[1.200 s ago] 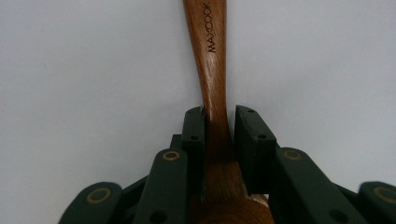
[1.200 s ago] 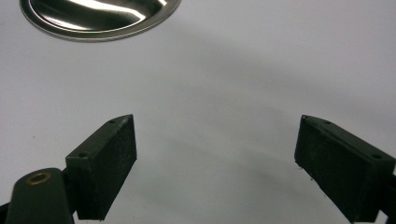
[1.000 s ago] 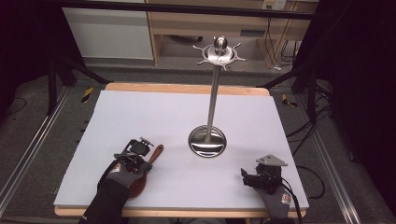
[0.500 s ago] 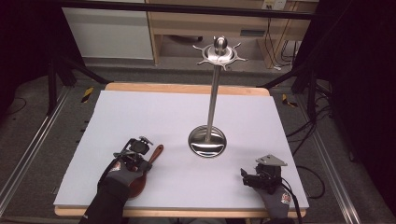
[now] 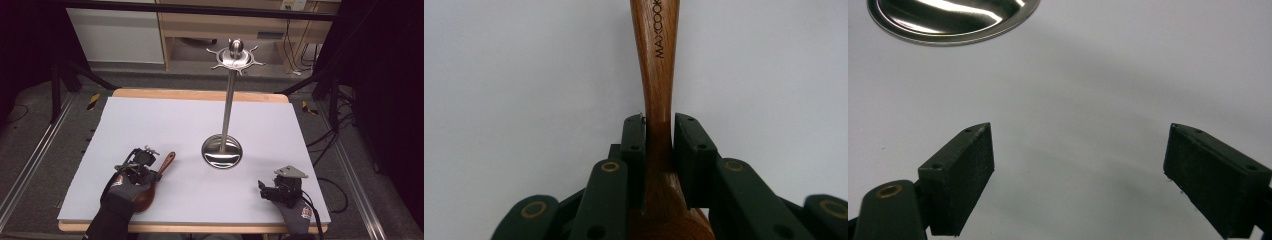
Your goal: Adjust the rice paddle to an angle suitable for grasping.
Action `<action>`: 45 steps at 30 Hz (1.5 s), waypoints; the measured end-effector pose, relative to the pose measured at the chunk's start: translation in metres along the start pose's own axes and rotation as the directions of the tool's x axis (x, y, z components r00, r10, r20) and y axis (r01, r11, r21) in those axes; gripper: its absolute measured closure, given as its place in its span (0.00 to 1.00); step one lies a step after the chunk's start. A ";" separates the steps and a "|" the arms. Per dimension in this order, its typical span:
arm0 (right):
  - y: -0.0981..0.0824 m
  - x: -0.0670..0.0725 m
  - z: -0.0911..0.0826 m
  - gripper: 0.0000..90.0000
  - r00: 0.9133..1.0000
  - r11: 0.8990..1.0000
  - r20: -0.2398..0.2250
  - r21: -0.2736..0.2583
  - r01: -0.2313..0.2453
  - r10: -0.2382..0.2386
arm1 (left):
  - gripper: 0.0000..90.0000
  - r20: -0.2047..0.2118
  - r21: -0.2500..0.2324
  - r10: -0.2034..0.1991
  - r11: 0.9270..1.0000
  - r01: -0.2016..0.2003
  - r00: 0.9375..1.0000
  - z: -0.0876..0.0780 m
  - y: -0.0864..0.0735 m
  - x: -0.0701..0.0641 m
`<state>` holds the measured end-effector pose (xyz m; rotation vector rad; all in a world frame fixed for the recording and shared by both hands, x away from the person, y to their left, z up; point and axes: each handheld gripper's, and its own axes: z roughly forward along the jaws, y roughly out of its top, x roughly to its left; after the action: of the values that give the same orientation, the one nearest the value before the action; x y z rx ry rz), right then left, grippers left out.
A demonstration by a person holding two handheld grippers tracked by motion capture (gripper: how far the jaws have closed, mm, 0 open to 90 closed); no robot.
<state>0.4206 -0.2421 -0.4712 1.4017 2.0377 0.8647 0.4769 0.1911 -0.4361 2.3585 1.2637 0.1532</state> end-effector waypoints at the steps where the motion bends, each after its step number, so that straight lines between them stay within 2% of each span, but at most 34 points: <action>1: 0.000 0.000 0.000 0.14 1.000 1.000 -0.002 0.001 -0.002 0.002 | 0.83 0.003 -0.019 -0.002 1.000 0.002 1.000 -0.002 -0.002 0.000; 4: 0.000 0.000 0.000 0.14 1.000 1.000 0.001 0.002 0.000 0.000 | 0.83 0.008 -0.067 -0.007 0.998 0.007 1.000 -0.007 -0.006 0.002; 12: 0.000 0.000 0.000 0.14 1.000 1.000 0.002 0.001 0.001 -0.001 | 0.84 0.004 -0.147 -0.009 0.989 0.010 1.000 -0.022 -0.013 -0.002; 20: 0.000 0.000 0.000 0.14 1.000 1.000 0.005 0.000 0.000 0.000 | 0.84 -0.032 -0.247 0.012 0.969 -0.020 0.999 -0.035 -0.020 -0.010; 24: 0.000 0.000 0.000 0.15 1.000 1.000 0.006 0.001 0.001 -0.001 | 0.84 -0.044 -0.299 0.015 0.954 -0.027 0.999 -0.041 -0.024 -0.012; 26: 0.000 0.000 0.000 0.15 1.000 1.000 0.007 -0.001 0.001 -0.001 | 0.84 -0.042 -0.315 0.013 0.949 -0.025 0.999 -0.044 -0.025 -0.013; 27: 0.000 0.000 0.000 0.14 1.000 1.000 0.008 0.000 0.001 -0.001 | 0.84 -0.046 -0.331 0.008 0.943 -0.023 0.999 -0.045 -0.026 -0.013; 28: 0.000 0.000 0.000 0.15 1.000 1.000 0.007 0.000 0.000 0.000 | 0.84 -0.044 -0.334 0.007 0.942 -0.021 0.999 -0.046 -0.027 -0.013; 29: 0.000 0.000 0.000 0.14 1.000 1.000 0.008 0.000 0.002 -0.002 | 0.84 -0.051 -0.350 0.010 0.936 -0.028 0.999 -0.047 -0.028 -0.014; 30: 0.000 0.000 0.000 0.14 1.000 1.000 0.009 0.001 0.001 -0.001 | 0.84 -0.042 -0.350 0.010 0.936 -0.024 0.999 -0.048 -0.028 -0.014; 31: 0.000 0.000 0.000 0.15 1.000 1.000 0.009 -0.001 0.000 0.000 | 0.84 -0.047 -0.365 0.012 0.930 -0.029 0.999 -0.049 -0.029 -0.014; 32: 0.000 0.000 0.000 0.15 1.000 1.000 0.011 -0.002 -0.001 0.001 | 0.84 -0.041 -0.367 0.011 0.930 -0.026 0.999 -0.050 -0.029 -0.014; 33: 0.000 0.000 -0.001 0.14 1.000 1.000 0.011 -0.001 -0.002 0.002 | 0.84 -0.044 -0.381 0.011 0.924 -0.027 0.999 -0.052 -0.029 -0.014; 35: 0.000 0.000 -0.001 0.14 1.000 1.000 0.011 -0.002 0.003 -0.002 | 0.85 -0.046 -0.390 0.007 0.920 -0.024 0.999 -0.054 -0.029 -0.014; 38: -0.001 0.000 0.000 0.14 1.000 1.000 0.014 -0.001 -0.001 0.001 | 0.85 -0.056 -0.431 0.006 0.902 -0.030 0.998 -0.059 -0.030 -0.015; 39: -0.001 0.000 0.000 0.14 1.000 1.000 0.013 -0.002 -0.001 0.001 | 0.85 -0.052 -0.433 0.003 0.901 -0.026 0.999 -0.060 -0.030 -0.015; 40: -0.001 0.000 0.000 0.14 1.000 1.000 0.015 -0.002 -0.001 0.001 | 0.85 -0.055 -0.441 0.004 0.897 -0.028 0.998 -0.061 -0.030 -0.015; 43: -0.001 0.000 0.000 0.14 1.000 1.000 0.015 0.000 -0.001 0.001 | 0.85 -0.051 -0.480 -0.006 0.877 -0.019 0.999 -0.066 -0.030 -0.015; 45: -0.001 0.000 0.000 0.15 1.000 1.000 0.015 -0.001 -0.001 0.001 | 0.85 -0.059 -0.500 -0.003 0.865 -0.027 0.998 -0.070 -0.029 -0.016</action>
<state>0.4199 -0.2420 -0.4713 1.4053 2.0252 0.8524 0.4240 0.2154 -0.3851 1.9191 1.0727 0.4960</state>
